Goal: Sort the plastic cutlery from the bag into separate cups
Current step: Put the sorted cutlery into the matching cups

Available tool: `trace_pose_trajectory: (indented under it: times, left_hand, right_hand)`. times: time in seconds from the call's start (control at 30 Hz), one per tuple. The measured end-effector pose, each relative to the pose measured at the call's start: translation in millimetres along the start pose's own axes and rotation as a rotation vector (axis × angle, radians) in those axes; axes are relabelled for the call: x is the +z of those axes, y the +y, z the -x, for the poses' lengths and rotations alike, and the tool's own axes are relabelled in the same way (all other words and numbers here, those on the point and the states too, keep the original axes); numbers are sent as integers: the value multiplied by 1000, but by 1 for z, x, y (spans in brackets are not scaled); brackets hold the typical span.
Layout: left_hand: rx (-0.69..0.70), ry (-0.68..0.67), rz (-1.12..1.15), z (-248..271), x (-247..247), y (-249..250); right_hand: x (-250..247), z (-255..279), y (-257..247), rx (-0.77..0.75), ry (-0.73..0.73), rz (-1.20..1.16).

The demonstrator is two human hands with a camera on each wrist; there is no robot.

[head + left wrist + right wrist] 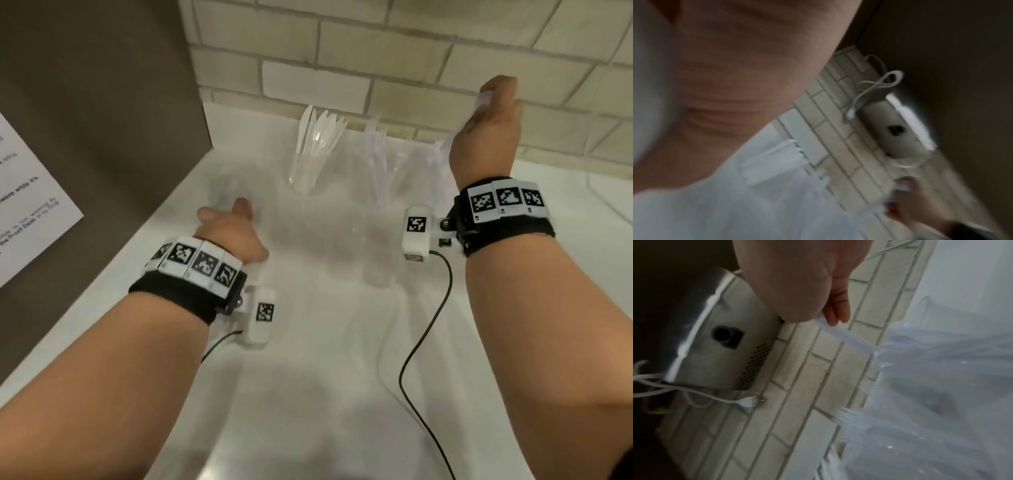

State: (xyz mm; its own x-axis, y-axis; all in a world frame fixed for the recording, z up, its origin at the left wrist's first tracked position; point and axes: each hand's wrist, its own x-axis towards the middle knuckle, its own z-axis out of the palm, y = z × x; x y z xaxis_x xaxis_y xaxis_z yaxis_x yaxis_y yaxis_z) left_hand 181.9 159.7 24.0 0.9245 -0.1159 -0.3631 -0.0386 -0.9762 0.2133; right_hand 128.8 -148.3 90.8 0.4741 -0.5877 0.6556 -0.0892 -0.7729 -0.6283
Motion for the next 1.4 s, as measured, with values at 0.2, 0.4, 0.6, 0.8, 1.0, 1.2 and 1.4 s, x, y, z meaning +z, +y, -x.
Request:
trace_pose_trajectory:
  times: [0.2,0.4,0.6,0.8,1.0,1.2,1.4]
  left_hand:
    - [293,-252,-194,68,11,14]
    - [618,-124,-270,83,27,26]
    - [813,153,-372,89,40,38]
    - [887,99,-403,89,60,33]
    - [885,-211,437,78,29,13]
    - [186,-8,249,4,32,-9]
    - [323,97,452,3,32,7]
  right_hand:
    - [9,2,23,129,-162,164]
    - [21,1,38,396,-461,647]
    - [15,7,27,325,-341,659]
    - [6,56,-18,11,-565,480]
    - [11,134,-39,-25,-1180,444]
    - [-8,168,-44,-58,-1204,517]
    - [-25,164,-44,14,-1315,364]
